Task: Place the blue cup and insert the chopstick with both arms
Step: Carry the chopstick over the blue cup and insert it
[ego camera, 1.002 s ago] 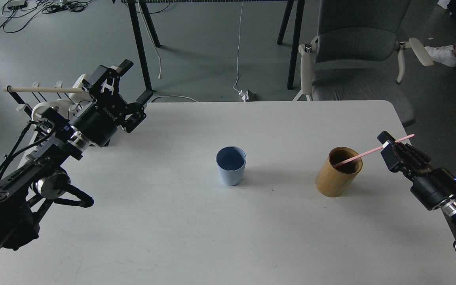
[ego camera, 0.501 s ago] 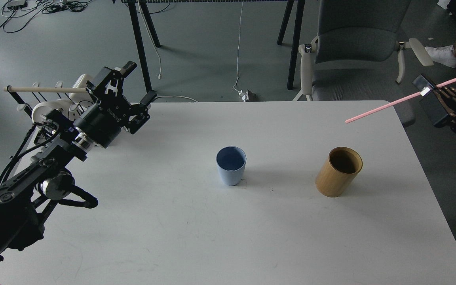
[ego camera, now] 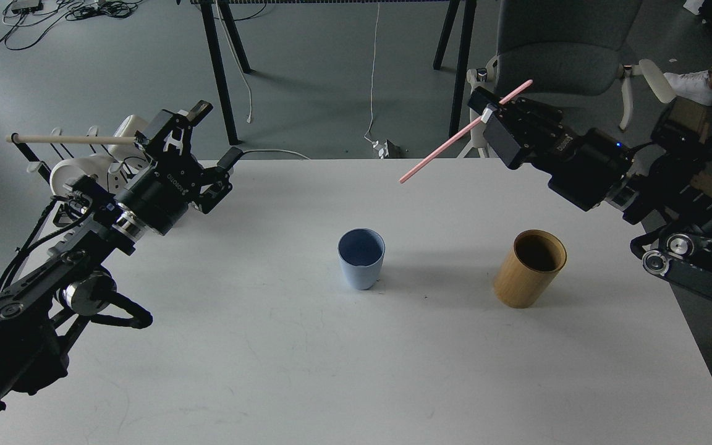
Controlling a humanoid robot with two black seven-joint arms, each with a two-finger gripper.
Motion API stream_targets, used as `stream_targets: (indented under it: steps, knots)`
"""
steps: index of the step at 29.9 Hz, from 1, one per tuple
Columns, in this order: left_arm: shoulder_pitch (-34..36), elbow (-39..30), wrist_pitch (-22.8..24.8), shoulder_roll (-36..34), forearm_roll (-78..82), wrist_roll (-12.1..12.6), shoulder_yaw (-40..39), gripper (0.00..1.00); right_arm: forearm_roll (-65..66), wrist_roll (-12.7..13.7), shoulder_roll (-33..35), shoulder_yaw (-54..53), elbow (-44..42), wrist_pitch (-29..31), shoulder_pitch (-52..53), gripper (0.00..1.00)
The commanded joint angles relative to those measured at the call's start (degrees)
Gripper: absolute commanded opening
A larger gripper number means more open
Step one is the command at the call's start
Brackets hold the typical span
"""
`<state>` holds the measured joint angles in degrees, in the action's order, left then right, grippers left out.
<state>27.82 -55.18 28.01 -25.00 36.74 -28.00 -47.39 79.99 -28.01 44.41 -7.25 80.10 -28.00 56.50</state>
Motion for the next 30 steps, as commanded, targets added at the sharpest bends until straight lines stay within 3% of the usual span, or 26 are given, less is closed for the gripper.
stream_targets:
  steps: [1, 12, 30]
  knots:
    - [0.05, 0.95, -0.01, -0.14, 0.00, 0.00, -0.07, 0.94, 0.16, 0.01, -3.00, 7.07, -1.00, 0.00, 4.75, 0.00]
    - [-0.13, 1.21, -0.01, 0.13, 0.00, 0.00, -0.07, 0.94, 2.71, 0.01, -11.44, 12.61, -8.81, 0.00, 5.90, 0.00]
    - [-0.13, 1.39, -0.01, 0.13, 0.00, 0.00, -0.07, 0.94, 3.33, 0.01, -18.56, 14.46, -16.72, 0.00, 4.23, 0.01]
